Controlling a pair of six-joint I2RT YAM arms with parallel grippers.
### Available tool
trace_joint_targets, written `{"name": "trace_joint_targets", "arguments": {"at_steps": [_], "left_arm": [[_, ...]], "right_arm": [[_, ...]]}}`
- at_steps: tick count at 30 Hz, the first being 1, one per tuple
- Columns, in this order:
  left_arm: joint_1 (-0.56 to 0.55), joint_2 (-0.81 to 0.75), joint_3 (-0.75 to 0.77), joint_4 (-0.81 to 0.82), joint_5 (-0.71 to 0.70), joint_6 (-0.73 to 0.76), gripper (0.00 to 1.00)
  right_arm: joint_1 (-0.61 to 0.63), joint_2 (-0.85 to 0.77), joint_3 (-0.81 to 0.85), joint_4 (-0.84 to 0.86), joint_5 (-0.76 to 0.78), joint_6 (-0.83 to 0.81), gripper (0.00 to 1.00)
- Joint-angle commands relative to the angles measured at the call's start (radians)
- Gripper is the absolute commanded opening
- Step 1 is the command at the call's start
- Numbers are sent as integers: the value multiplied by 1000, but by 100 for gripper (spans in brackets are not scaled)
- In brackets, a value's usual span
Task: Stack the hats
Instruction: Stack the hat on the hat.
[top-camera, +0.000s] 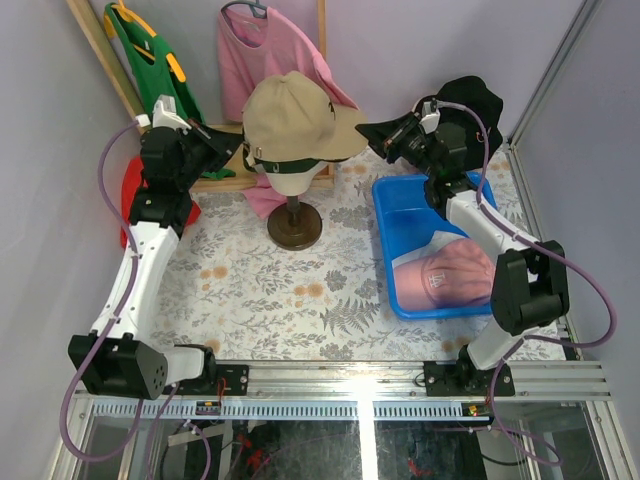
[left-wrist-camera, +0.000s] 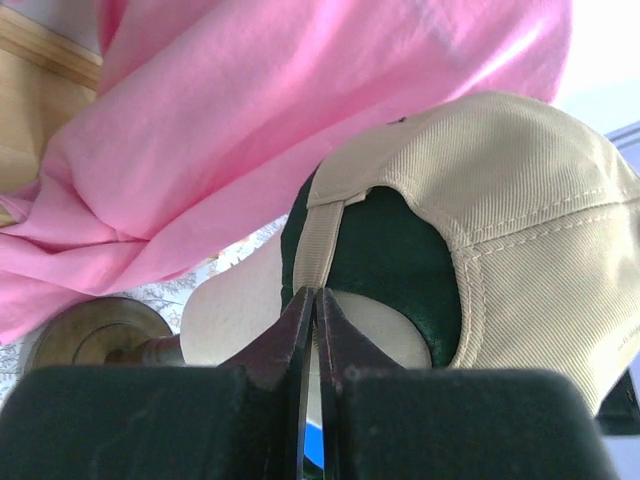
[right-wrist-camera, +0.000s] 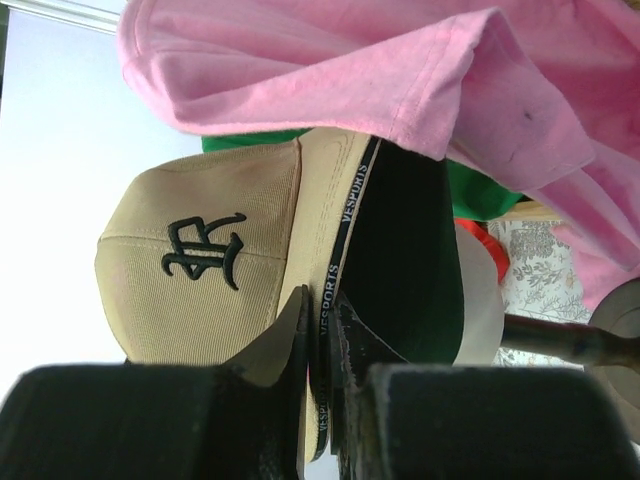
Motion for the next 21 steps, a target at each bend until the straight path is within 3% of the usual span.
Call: {"name": "trace_joint_targets", "arguments": {"at_steps": [1,9,21], "left_arm": [[-20,45,24,-124,-49,17,0],[-18,100,96,-150,-79,25,0],[-20,129,103,-160,-65,21,0]], "right_arm": [[71,-26,-77,-188,9,-167,0],[147,-106,-182,-200,111,-194,0],[146,-62,-215,-209,132,-213,0]]}}
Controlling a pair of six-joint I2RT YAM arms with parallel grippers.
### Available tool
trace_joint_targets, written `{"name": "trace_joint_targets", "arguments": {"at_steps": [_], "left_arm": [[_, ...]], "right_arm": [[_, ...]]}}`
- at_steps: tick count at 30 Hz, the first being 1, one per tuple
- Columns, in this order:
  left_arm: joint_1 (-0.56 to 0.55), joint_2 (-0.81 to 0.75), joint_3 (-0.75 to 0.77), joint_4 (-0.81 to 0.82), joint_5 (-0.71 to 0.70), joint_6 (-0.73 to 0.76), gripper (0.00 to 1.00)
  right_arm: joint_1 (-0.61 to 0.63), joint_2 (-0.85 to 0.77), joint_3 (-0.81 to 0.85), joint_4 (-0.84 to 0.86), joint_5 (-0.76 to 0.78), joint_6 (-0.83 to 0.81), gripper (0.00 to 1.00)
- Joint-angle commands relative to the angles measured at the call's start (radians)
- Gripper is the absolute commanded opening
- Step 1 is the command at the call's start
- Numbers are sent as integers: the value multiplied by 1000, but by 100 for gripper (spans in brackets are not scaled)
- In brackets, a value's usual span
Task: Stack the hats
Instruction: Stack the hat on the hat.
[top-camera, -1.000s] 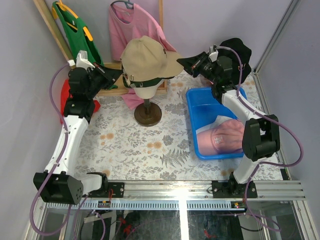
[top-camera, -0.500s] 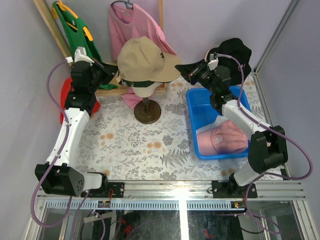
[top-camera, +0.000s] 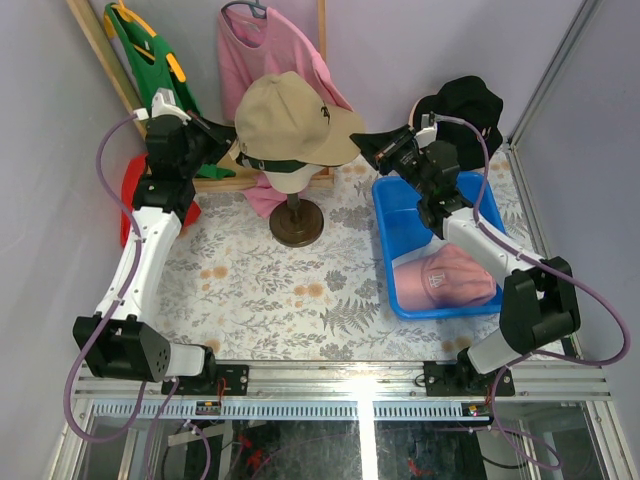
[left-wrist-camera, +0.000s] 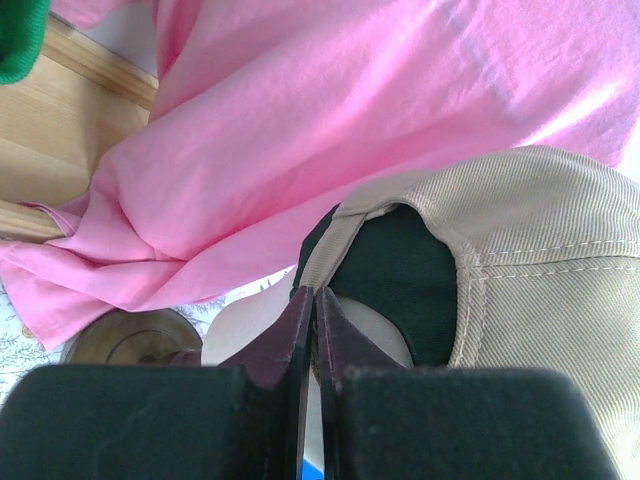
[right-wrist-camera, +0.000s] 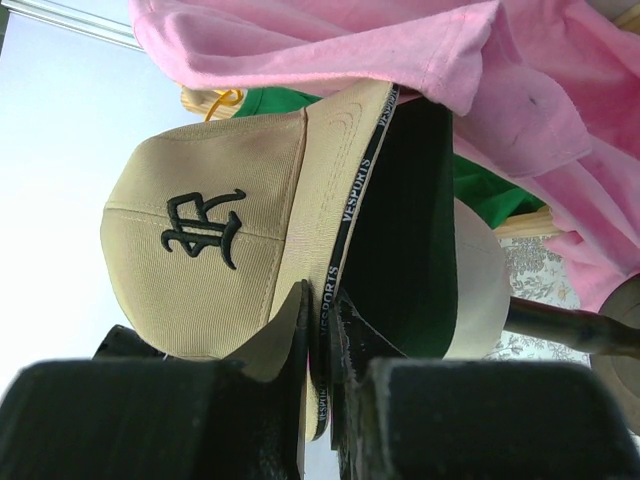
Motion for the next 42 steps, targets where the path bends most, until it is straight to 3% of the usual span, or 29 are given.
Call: {"name": "trace_joint_targets", "arguments": {"at_steps": [1,33,42], "left_arm": [[-21,40,12,-97,55,14,0],[1,-22,5,-141,17,20,2],[4,-62,1,-183,18,40,2]], "right_arm": [[40,72,-75,-218,-74,-146,0],[148,95,-43,-273,-53,-184,0],[232,70,-51,-289,-28,-195,0]]}}
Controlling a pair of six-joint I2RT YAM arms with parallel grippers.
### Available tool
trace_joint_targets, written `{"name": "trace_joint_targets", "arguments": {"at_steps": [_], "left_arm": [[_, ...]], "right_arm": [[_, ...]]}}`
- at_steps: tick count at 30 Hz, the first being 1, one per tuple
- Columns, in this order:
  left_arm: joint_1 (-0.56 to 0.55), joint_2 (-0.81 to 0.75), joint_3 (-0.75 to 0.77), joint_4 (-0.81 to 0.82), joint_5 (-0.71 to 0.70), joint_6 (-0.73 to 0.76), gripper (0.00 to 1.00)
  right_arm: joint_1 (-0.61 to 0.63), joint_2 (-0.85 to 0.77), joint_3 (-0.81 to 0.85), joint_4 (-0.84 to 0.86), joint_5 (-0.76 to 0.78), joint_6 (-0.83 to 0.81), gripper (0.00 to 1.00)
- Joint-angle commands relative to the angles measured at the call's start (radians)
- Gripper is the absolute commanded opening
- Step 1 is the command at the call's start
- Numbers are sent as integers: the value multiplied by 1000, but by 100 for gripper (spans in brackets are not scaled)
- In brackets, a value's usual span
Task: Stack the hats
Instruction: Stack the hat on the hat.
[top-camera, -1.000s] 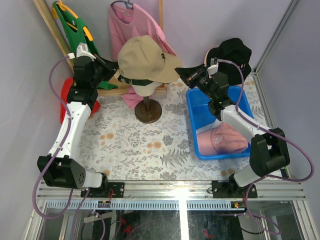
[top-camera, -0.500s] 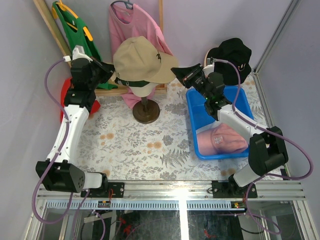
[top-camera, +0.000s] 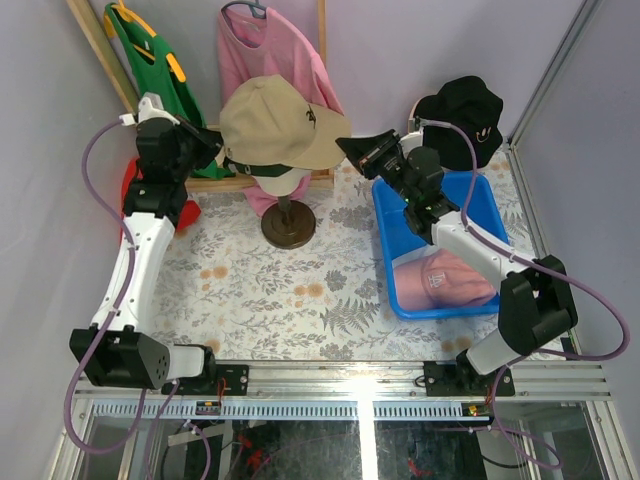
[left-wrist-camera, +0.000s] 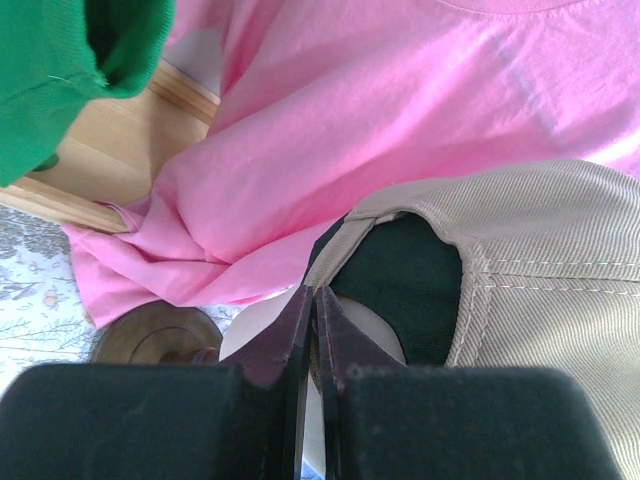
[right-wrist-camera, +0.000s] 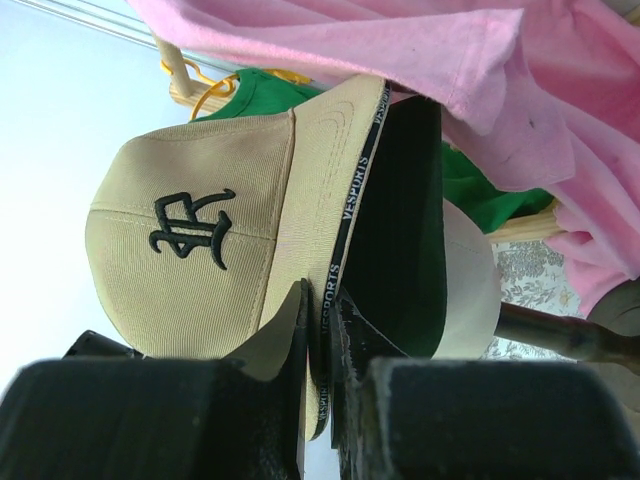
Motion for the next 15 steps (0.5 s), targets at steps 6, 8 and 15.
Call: {"name": "trace_joint_targets", "arguments": {"at_steps": [6,8,15], "left_arm": [[-12,-70,-1,-147,74,43,2],[-11,-81,7,-176,77,53,2],[-11,-153,-48,-220,75,69,2]], "right_arm": [[205,47,-60,-308,-138,-144,0],[228,38,-65,-310,-133,-143,0],[270,-14,-122,-305,-94,-135,0]]}}
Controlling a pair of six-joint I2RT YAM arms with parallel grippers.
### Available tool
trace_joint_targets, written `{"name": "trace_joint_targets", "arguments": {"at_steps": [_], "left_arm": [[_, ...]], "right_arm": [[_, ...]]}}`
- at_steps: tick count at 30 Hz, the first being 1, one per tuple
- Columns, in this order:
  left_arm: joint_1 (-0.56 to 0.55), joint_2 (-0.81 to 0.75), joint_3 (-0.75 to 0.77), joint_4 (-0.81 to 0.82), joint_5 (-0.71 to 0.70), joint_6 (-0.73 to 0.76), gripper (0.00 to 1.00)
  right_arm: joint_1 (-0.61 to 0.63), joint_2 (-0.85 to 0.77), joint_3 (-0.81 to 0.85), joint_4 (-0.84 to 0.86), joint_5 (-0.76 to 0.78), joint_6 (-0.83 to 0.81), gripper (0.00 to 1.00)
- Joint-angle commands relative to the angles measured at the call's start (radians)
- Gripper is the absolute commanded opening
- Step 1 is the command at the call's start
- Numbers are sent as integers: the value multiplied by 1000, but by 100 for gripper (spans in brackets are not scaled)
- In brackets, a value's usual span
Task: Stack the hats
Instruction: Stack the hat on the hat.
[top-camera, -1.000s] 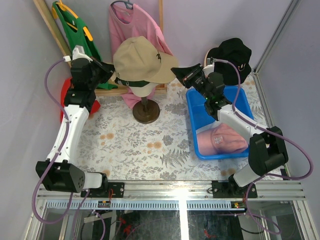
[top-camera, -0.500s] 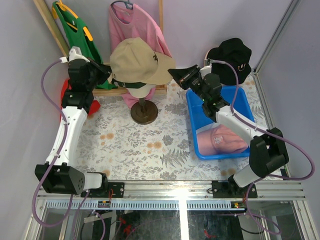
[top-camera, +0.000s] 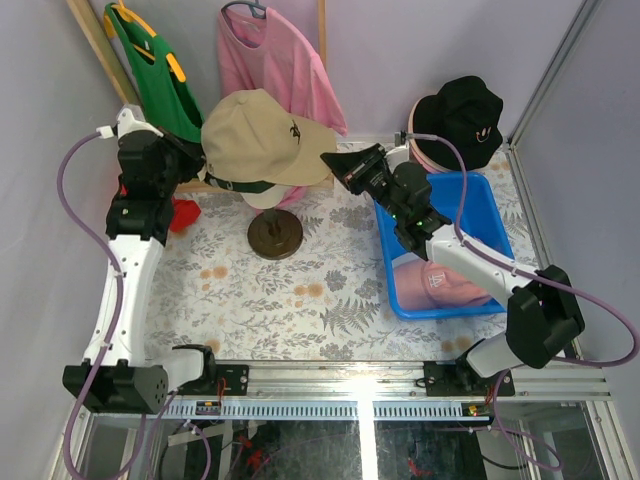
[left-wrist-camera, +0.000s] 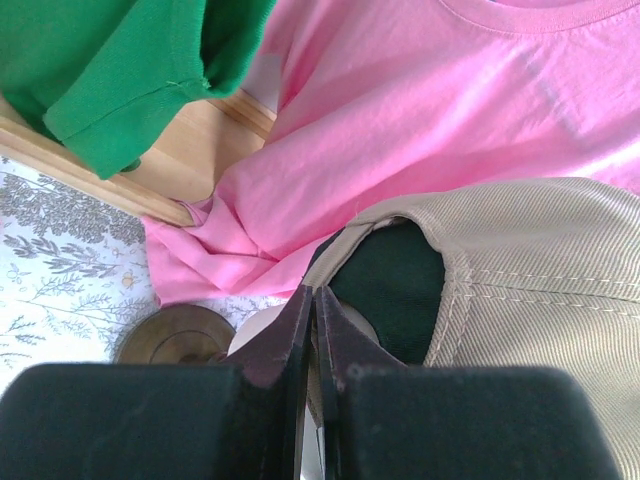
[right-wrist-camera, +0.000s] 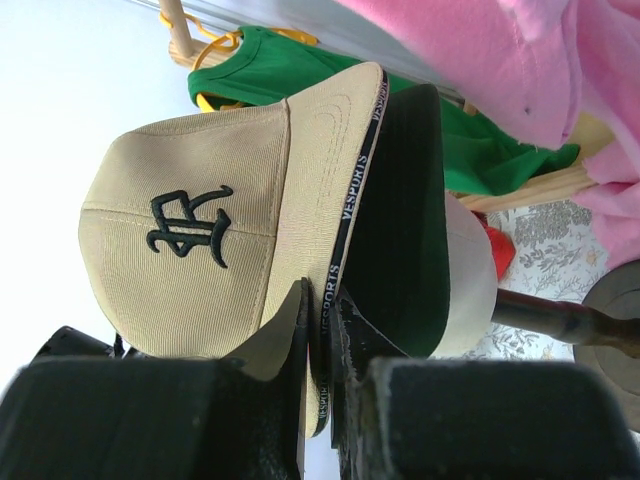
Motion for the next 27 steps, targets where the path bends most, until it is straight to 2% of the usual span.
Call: {"name": "trace_joint_targets", "arguments": {"at_steps": [1,5,7,16,21,27], "left_arm": [[-40,-40,-45,-83,152,8,2],[-39,-56,-53,-86,137,12,3],[-37,-55,-47,-86,127,7,7],[-34,-69,-47,-76,17,-39,41],[-30,-89,-54,-65,-43,-59,47],[-24,-107,-60,-45,-83,-71,49]], "right_arm": [[138,39,-77,-286,-199,-128,0],[147,20,-88,-296,-179,-139,0],[148,11,-83,-304,-168,-146,2],[145,-41,-15,-395,-118,-228,40],[146,-73,-4,-425,-89,-252,48],[134,-107,11,-454,-64,-276,50]]}}
